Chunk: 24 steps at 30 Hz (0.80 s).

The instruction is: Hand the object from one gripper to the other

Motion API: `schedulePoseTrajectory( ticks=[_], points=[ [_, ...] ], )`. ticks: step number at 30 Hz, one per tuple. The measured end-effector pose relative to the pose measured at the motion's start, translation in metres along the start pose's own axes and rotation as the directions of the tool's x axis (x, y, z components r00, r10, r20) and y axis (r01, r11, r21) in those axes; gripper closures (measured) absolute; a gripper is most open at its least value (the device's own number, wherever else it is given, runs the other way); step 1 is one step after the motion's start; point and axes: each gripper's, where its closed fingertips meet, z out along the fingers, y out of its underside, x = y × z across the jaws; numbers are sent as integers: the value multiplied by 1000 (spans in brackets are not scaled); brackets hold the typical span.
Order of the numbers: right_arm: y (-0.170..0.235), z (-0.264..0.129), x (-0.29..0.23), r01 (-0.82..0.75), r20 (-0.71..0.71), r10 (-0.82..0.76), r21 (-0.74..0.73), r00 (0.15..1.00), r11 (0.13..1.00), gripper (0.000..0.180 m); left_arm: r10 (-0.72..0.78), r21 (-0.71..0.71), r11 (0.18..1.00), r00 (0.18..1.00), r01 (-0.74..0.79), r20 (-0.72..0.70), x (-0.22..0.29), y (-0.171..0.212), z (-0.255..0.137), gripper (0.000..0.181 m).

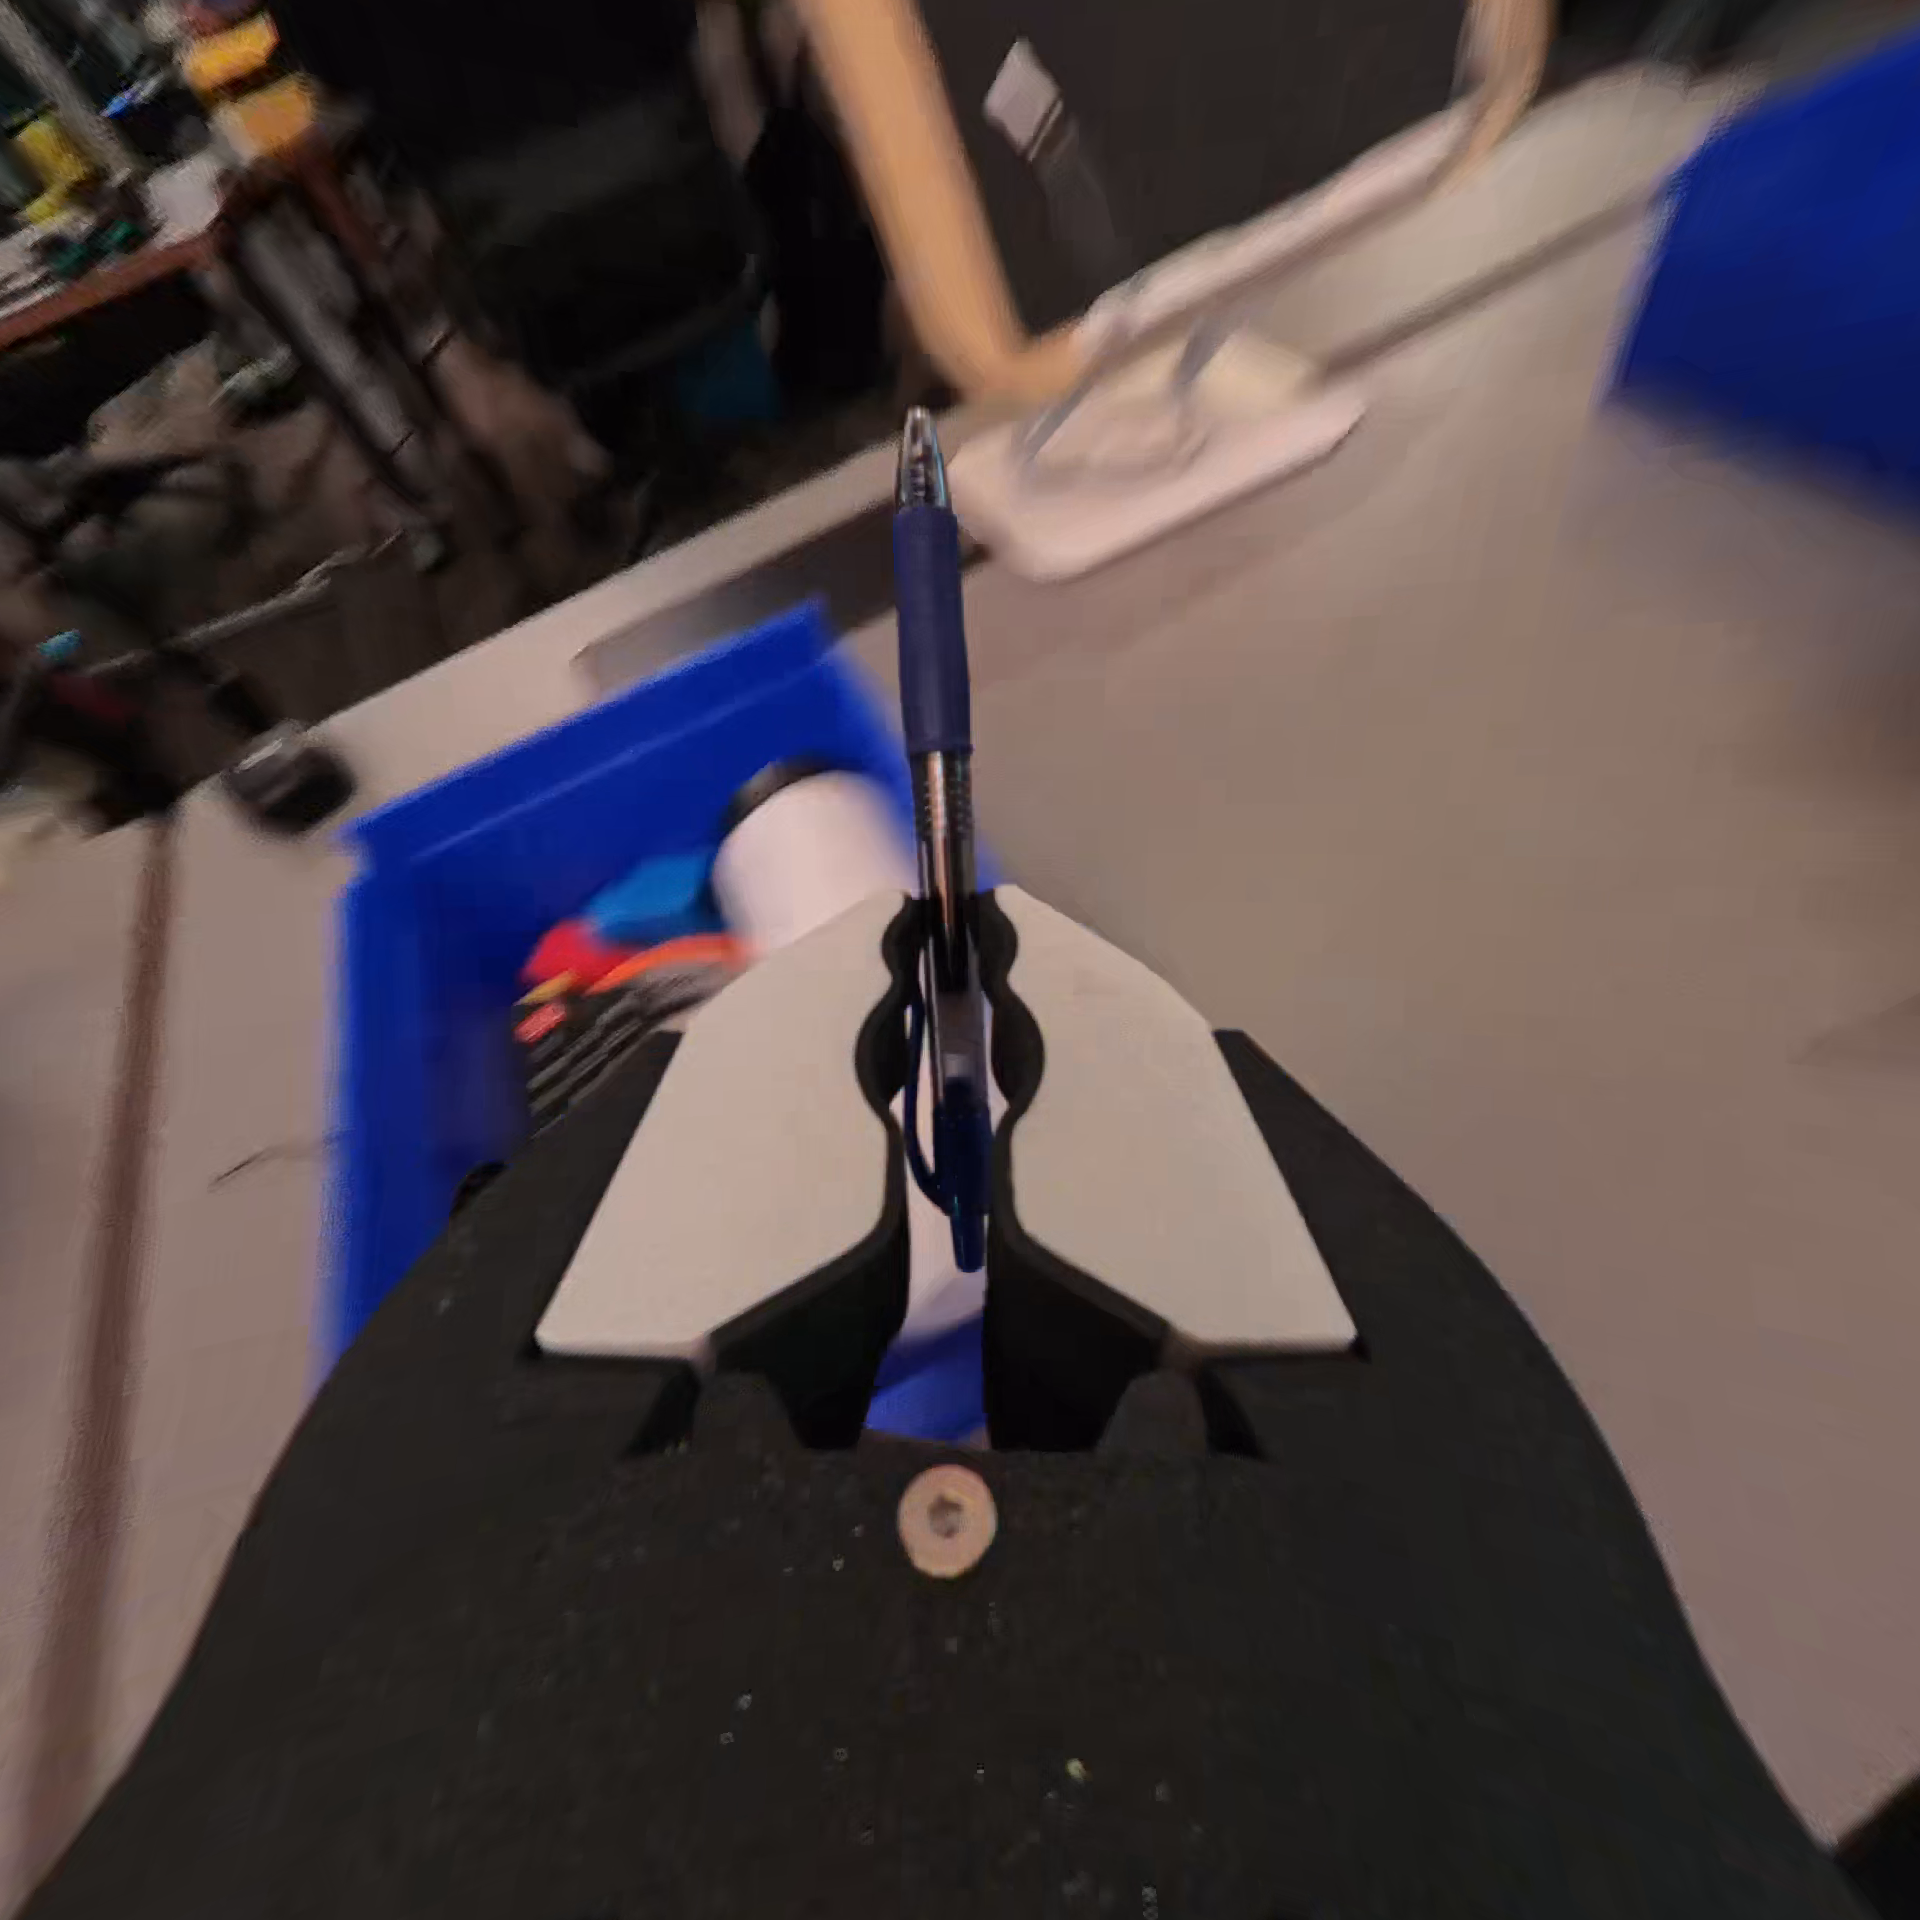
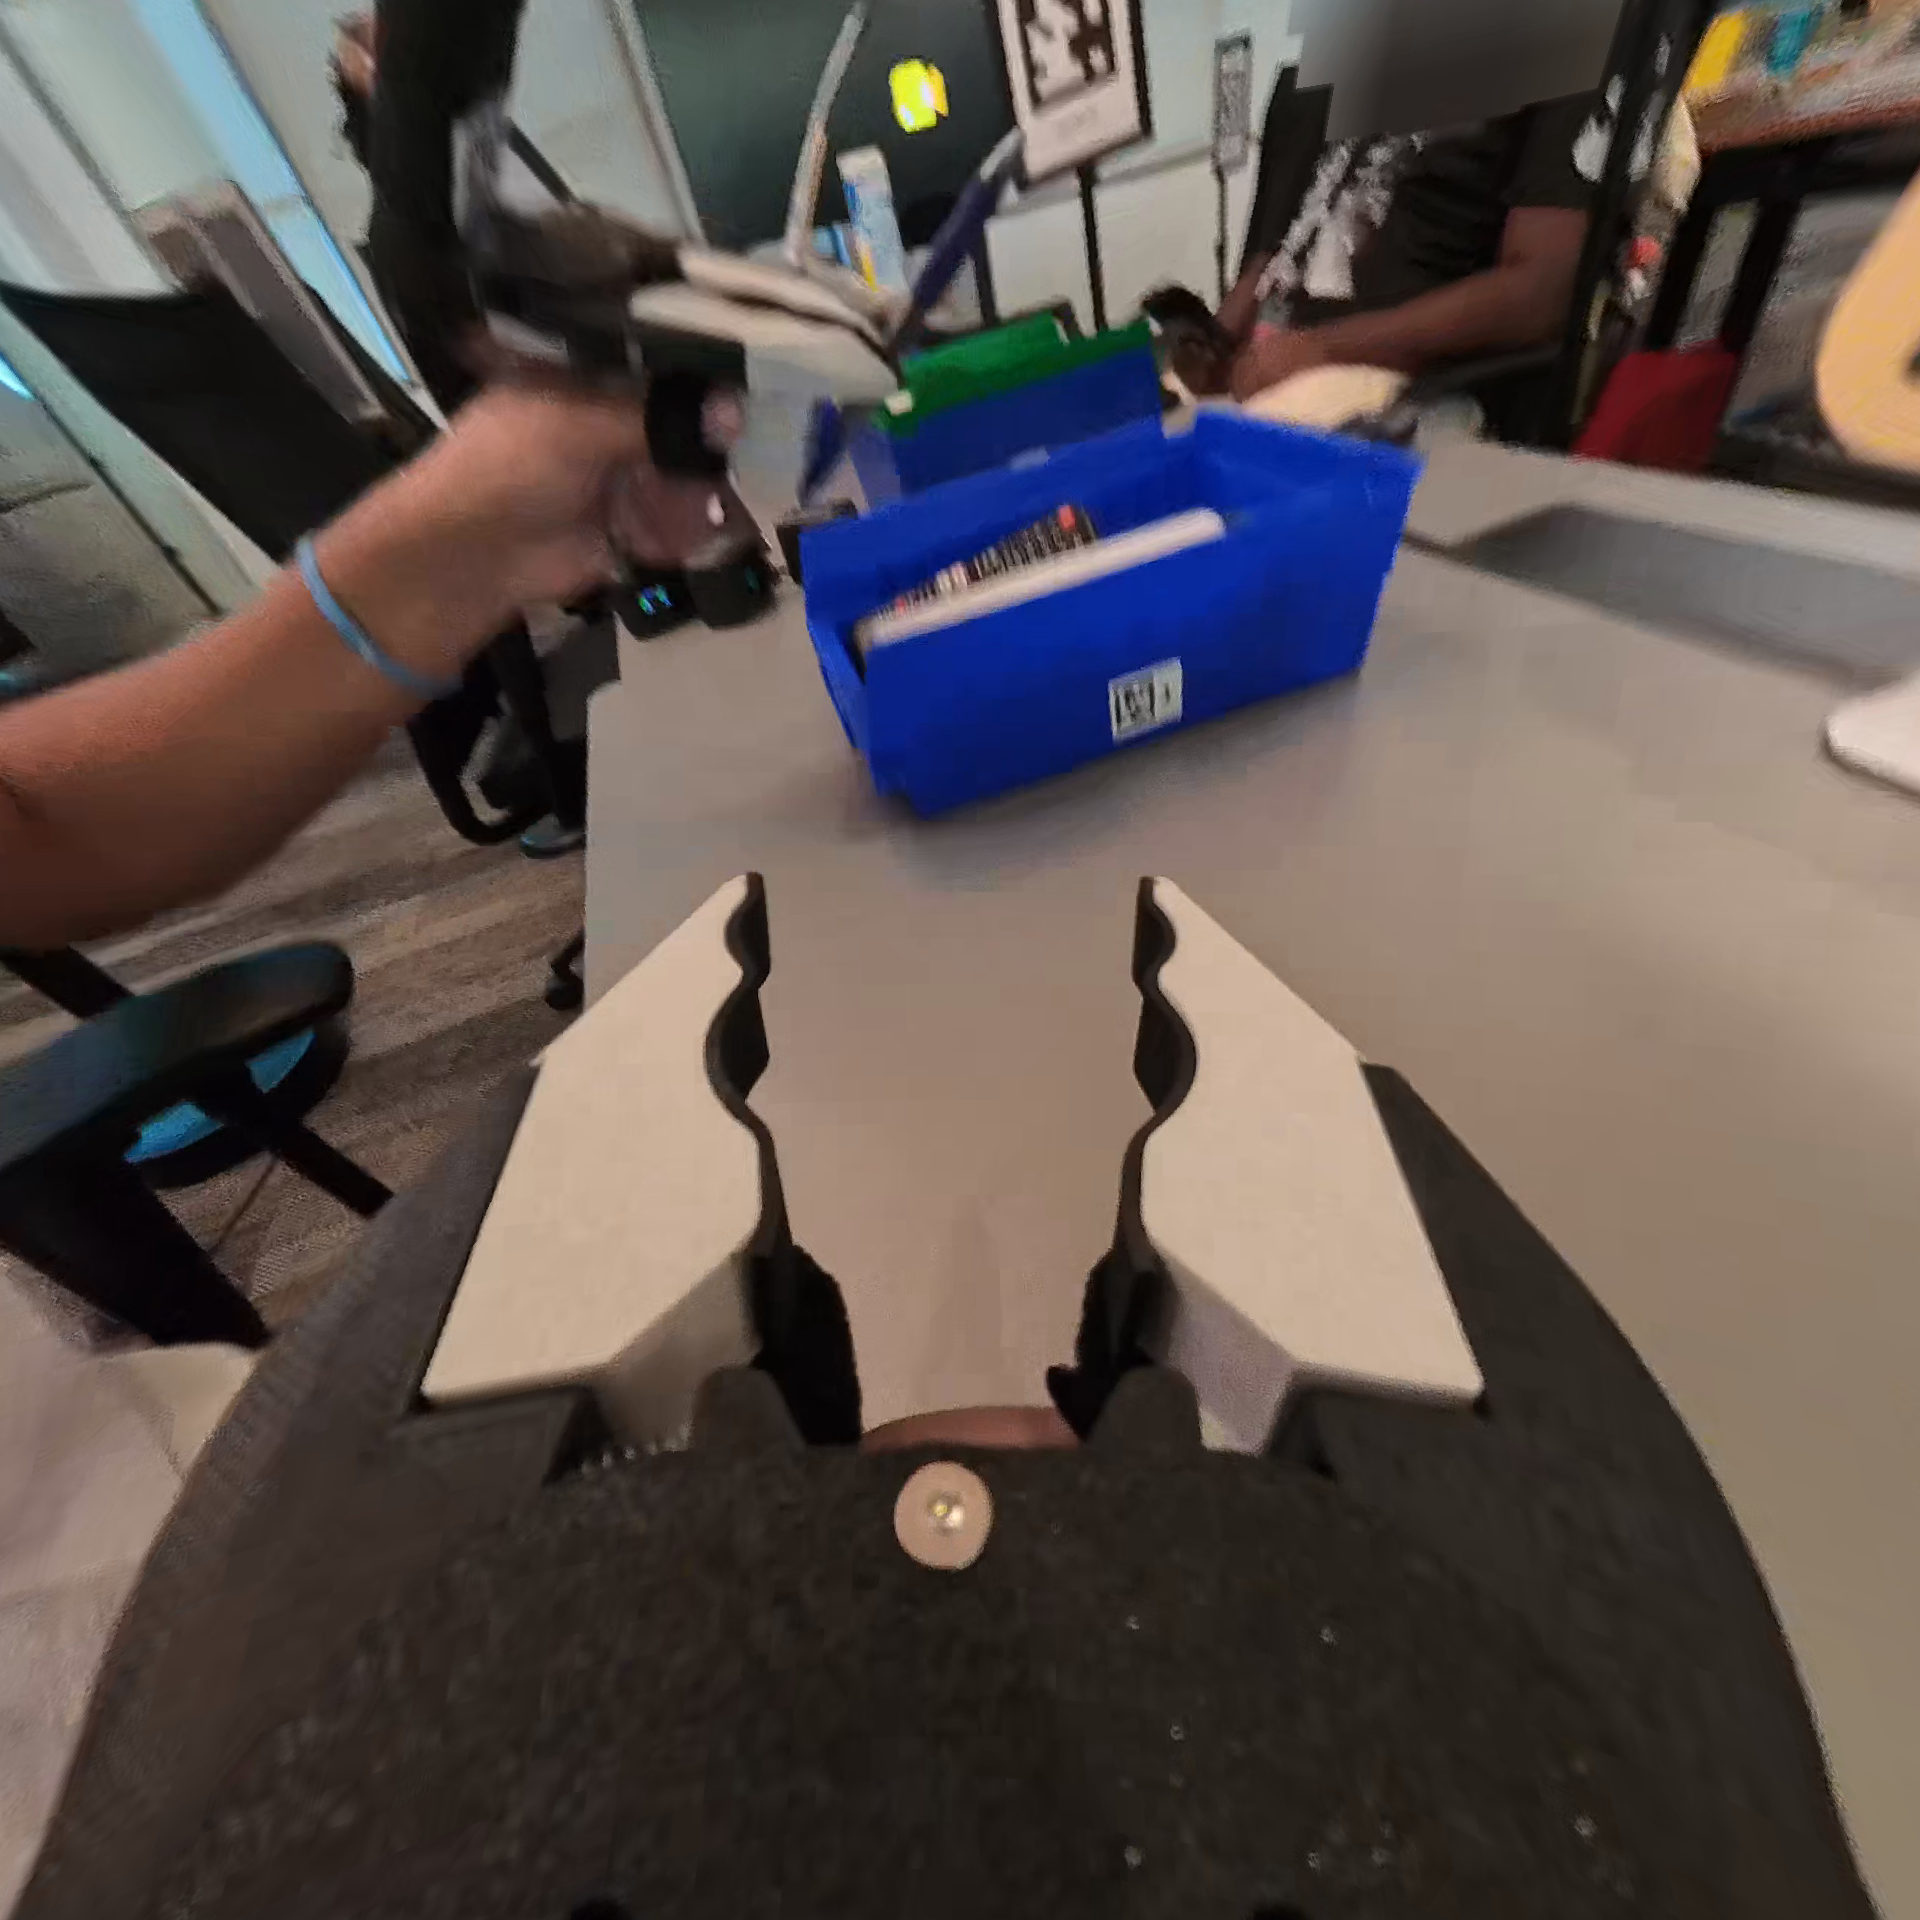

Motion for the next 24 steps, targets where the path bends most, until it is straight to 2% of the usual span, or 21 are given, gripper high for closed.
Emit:
schedulePoseTrajectory(
  ticks=[2,4,6,8,10,13,17,19,20,22,24],
  points=[
    [-33,18,3,-11,49,9,46,999,999,109,-89,189,976,989,110,-114,51,-31,8,171],
    [-52,37,8,-90,100,83,75,992,993,109,-103,288,949,989,129,-104,94,-42,16,171],
    [-57,48,5,-253,168,239,71,957,965,111,-35,304,952,999,46,-41,135,-37,23,171],
    [-55,48,-12,-385,287,352,66,891,921,127,26,311,950,1000,-30,17,165,-32,25,171],
    [-46,44,-19,-429,306,387,81,870,900,131,67,307,949,997,-79,48,186,-29,25,171],
    [-32,39,-16,-389,241,351,130,905,912,133,153,275,947,986,-166,68,207,-26,28,171],
    [-29,30,-17,-355,232,313,166,921,920,170,129,258,957,991,-135,39,221,-21,36,171],
    [-23,29,-15,-300,188,270,150,944,942,170,115,254,960,993,-116,15,225,-17,40,171],
    [-17,29,-10,-249,147,231,123,962,961,170,119,231,966,993,-114,-10,229,-12,43,169],
    [-5,23,11,-148,19,147,83,989,986,170,111,201,975,993,-99,-47,232,-1,45,154],
    [4,12,41,-60,-127,63,27,990,998,170,83,200,978,991,-61,-102,235,9,41,154]
  ],
)
